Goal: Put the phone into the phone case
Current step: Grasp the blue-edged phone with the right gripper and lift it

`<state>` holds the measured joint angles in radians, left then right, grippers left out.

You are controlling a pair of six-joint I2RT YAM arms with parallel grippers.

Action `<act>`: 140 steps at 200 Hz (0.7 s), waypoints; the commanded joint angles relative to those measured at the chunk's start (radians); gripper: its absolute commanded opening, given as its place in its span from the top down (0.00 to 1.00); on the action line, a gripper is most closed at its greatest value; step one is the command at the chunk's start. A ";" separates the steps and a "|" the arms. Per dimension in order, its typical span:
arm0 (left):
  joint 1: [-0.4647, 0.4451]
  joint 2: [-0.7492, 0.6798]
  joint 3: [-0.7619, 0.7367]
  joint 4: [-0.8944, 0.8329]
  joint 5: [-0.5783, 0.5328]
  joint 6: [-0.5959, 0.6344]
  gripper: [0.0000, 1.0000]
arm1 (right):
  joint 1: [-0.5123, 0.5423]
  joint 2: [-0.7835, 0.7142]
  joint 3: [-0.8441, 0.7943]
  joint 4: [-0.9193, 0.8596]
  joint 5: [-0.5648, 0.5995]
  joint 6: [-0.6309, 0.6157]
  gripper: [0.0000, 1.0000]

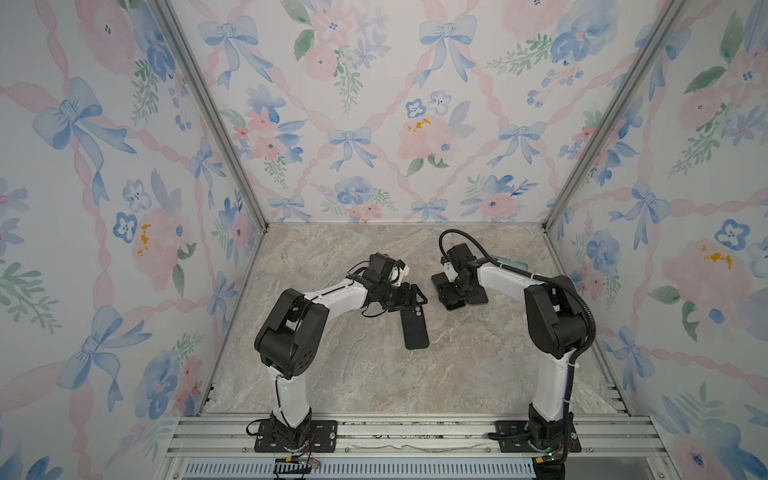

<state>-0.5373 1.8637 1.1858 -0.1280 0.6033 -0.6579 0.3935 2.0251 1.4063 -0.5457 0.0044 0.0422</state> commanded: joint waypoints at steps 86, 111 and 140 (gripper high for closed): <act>0.038 0.331 0.371 0.000 0.069 -0.113 0.34 | 0.021 -0.034 -0.145 0.056 -0.094 0.155 0.35; 0.039 0.425 0.475 0.000 0.086 -0.131 0.37 | 0.029 -0.051 -0.189 0.092 -0.112 0.170 0.36; 0.037 0.513 0.580 0.000 0.108 -0.140 0.40 | 0.031 -0.068 -0.221 0.129 -0.147 0.183 0.37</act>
<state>-0.5011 2.3215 1.6939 -0.1280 0.6731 -0.7795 0.4053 1.9373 1.2465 -0.3710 -0.0326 0.1753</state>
